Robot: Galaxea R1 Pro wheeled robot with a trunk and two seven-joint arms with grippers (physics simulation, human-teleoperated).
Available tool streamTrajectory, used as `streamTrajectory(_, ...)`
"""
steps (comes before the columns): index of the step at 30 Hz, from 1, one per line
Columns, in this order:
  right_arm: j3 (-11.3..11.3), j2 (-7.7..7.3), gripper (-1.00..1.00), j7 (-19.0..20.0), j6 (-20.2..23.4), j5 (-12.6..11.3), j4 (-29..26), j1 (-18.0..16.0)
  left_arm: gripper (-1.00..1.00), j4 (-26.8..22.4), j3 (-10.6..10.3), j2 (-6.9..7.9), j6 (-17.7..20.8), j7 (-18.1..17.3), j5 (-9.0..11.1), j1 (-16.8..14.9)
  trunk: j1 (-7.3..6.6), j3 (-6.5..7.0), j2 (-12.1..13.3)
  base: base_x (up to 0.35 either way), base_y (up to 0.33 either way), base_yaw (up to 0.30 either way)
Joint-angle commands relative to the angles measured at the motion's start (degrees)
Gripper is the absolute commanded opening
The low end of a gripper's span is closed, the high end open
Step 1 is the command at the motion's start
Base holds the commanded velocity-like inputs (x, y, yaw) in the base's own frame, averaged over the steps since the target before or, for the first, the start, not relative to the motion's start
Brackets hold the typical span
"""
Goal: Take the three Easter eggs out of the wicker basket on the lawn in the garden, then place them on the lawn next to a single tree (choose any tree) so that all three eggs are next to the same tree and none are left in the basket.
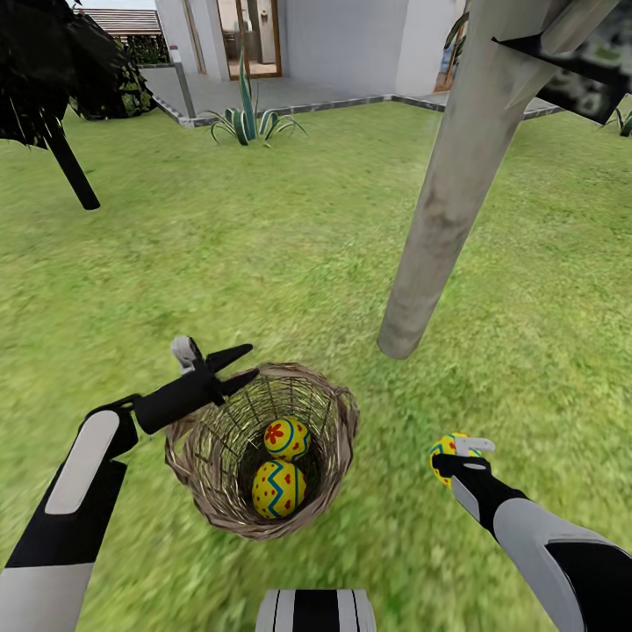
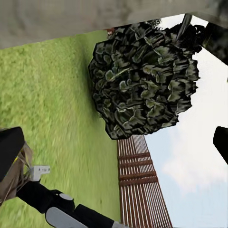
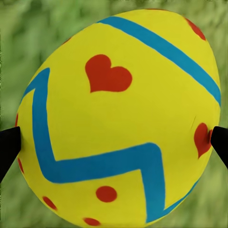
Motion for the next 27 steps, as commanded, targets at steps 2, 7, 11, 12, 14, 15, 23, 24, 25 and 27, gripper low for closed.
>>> streamTrajectory(2, 0.22, -0.01, -1.00, -0.14, 0.04, -0.43, -0.27, 0.00, 1.00, 0.02, 0.07, -0.02, 0.10, -0.51, 1.31, 0.10, -0.01, -0.04, -0.01, 0.000, 0.000, 0.000)
streamTrajectory(7, 0.25, -0.01, -1.00, -0.14, 0.01, -0.43, -0.24, 0.00, 1.00, 0.07, 0.08, 0.00, 0.15, -0.49, 1.97, 0.06, -0.01, -0.04, -0.01, 0.000, 0.000, 0.000)
streamTrajectory(11, 0.17, 0.01, -1.00, -0.07, -0.08, -0.43, -0.32, 0.00, 1.00, 0.02, 0.08, 0.05, 0.16, -0.50, 2.09, -0.02, -0.11, 0.85, 0.04, 0.000, 0.000, 0.000)
streamTrajectory(12, 0.16, 0.00, -1.00, -0.07, -0.09, -0.43, -0.32, 0.00, 1.00, 0.02, 0.08, 0.06, 0.16, -0.52, 2.12, -0.03, -0.11, 0.85, 0.04, 0.000, 0.000, 0.000)
streamTrajectory(14, 0.16, 0.04, -1.00, -0.07, -0.09, -0.43, -0.33, 0.00, 1.00, 0.02, 0.09, 0.00, 0.16, -0.56, 2.45, 0.03, -0.11, 0.85, 0.04, 0.000, 0.000, 0.000)
streamTrajectory(15, 0.16, 0.02, -1.00, -0.07, -0.10, -0.43, -0.33, 0.00, 1.00, 0.02, 0.09, -0.01, 0.16, -0.57, 2.95, 0.03, -0.11, 0.85, 0.04, 0.000, 0.000, 0.000)
streamTrajectory(23, 0.07, 0.08, -1.00, -0.01, -0.09, -0.43, -0.30, 0.00, 1.00, 0.00, -0.01, -0.11, 0.16, -0.58, 4.00, 0.05, -0.11, 0.85, 0.04, 0.000, 0.000, 0.000)
streamTrajectory(24, 0.07, 0.08, -1.00, 0.01, -0.10, -0.43, -0.32, 0.00, 1.00, -0.02, -0.01, -0.11, 0.16, -0.58, 4.00, 0.06, -0.11, 0.85, 0.04, 0.000, 0.000, 0.000)
streamTrajectory(25, 0.07, 0.08, -1.00, 0.02, -0.10, -0.43, -0.32, 0.00, 1.00, -0.02, -0.01, -0.11, 0.16, -0.63, 4.00, 0.06, -0.11, 0.85, 0.04, 0.000, 0.000, 0.000)
streamTrajectory(27, 0.07, 0.08, -1.00, 0.02, -0.10, -0.43, -0.32, 0.00, 1.00, -0.04, -0.01, -0.13, 0.16, -0.66, 4.00, 0.06, -0.11, 0.85, 0.04, 0.000, 0.000, 0.000)
